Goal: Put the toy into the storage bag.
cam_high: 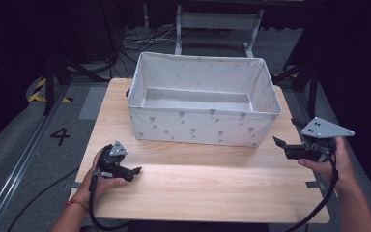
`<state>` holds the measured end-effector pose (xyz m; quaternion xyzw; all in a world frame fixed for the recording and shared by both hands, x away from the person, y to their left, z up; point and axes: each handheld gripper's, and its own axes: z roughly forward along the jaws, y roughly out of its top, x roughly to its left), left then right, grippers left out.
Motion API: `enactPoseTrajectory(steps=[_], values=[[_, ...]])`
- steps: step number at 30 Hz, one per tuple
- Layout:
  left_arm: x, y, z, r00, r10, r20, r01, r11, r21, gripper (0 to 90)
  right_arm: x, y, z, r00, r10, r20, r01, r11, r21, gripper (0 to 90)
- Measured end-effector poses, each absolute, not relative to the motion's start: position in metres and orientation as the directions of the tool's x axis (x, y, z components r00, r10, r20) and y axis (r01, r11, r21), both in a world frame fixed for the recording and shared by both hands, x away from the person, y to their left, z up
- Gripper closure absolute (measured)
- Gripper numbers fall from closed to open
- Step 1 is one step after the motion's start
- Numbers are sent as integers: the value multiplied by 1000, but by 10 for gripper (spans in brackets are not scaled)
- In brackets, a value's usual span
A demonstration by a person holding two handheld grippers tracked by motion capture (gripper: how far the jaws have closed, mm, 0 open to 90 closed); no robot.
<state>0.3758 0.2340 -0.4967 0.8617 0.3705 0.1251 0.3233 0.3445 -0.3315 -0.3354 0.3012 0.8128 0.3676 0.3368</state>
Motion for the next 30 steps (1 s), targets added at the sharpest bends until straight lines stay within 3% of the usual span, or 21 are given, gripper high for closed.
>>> enactPoseTrajectory(steps=[13,30], values=[[376,234,-497,694,720,-24,557,-516,651,10,340,-345,-387,-584,744,-324,338,587,736,203],[376,234,-497,693,721,-21,557,-516,651,10,332,-366,-460,-576,799,-174,470,498,729,194]])
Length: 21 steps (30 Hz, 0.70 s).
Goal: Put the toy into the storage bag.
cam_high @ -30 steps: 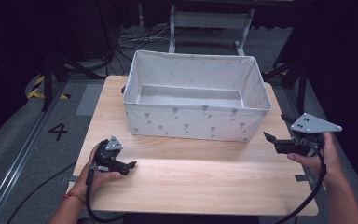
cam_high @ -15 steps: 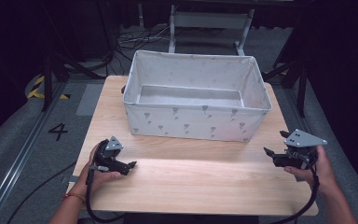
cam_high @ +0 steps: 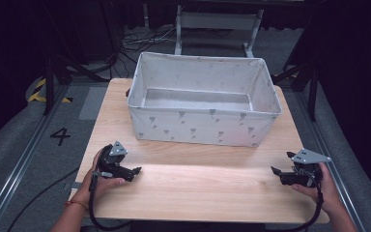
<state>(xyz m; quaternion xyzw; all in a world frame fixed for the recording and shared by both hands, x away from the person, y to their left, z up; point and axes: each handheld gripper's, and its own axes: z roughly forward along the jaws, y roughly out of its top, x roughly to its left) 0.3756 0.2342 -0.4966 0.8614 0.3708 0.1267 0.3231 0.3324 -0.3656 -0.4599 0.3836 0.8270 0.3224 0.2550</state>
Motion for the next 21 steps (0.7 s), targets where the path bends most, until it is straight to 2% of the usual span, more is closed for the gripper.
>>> enactPoseTrajectory(steps=[7,13,21], values=[[375,234,-497,691,723,-25,560,-513,650,10,328,-380,-490,-567,822,-60,527,417,740,191],[375,234,-497,690,724,-23,560,-513,651,10,331,-391,-501,-498,866,42,602,310,736,184],[374,235,-497,683,730,-24,565,-508,651,11,330,-389,-501,-503,864,14,596,336,729,167]])
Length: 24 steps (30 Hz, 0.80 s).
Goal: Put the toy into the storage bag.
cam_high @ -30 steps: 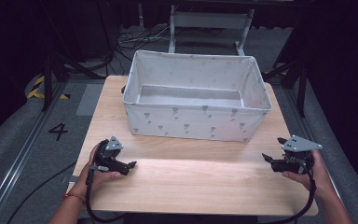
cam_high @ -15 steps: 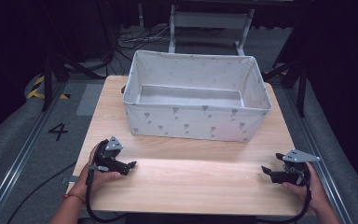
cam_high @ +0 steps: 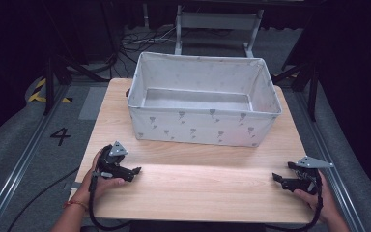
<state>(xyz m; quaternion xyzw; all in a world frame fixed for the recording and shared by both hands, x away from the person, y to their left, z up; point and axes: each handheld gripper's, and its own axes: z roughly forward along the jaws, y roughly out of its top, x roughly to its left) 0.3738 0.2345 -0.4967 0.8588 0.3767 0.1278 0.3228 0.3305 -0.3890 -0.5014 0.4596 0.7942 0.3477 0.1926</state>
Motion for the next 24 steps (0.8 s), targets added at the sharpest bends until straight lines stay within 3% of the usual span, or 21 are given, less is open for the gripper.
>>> enactPoseTrajectory(steps=[24], values=[[373,233,-497,669,743,-19,572,-499,651,6,331,-389,-502,-490,871,11,602,329,727,151]])
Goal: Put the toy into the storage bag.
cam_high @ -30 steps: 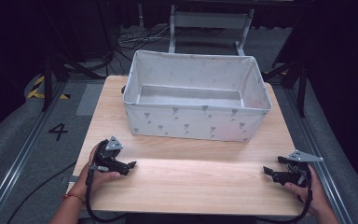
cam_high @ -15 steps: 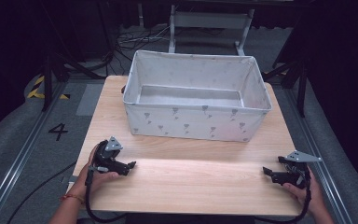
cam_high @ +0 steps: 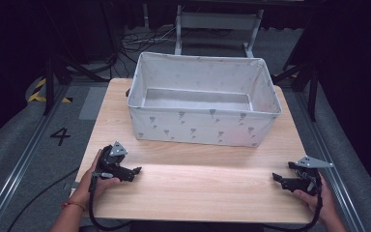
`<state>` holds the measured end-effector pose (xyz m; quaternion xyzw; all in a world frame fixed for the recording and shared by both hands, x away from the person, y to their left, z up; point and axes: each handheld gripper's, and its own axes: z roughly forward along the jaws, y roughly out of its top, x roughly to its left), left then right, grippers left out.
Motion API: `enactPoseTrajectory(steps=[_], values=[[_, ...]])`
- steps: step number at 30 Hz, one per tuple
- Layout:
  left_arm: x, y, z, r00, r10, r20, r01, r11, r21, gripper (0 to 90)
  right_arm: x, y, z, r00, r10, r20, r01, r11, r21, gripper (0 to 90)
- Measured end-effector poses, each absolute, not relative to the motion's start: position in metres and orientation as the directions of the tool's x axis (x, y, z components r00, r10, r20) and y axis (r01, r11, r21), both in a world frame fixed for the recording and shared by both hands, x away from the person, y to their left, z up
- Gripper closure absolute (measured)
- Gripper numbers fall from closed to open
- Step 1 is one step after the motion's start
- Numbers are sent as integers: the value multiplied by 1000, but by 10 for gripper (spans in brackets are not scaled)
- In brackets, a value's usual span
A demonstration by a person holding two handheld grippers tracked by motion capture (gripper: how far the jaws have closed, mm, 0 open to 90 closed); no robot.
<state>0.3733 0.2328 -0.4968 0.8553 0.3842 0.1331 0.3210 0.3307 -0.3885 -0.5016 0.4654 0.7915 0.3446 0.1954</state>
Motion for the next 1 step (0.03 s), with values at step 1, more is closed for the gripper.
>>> enactPoseTrajectory(steps=[1], values=[[373,233,-497,669,743,-19,572,-499,651,6,331,-389,-502,-490,871,12,602,329,727,151]])
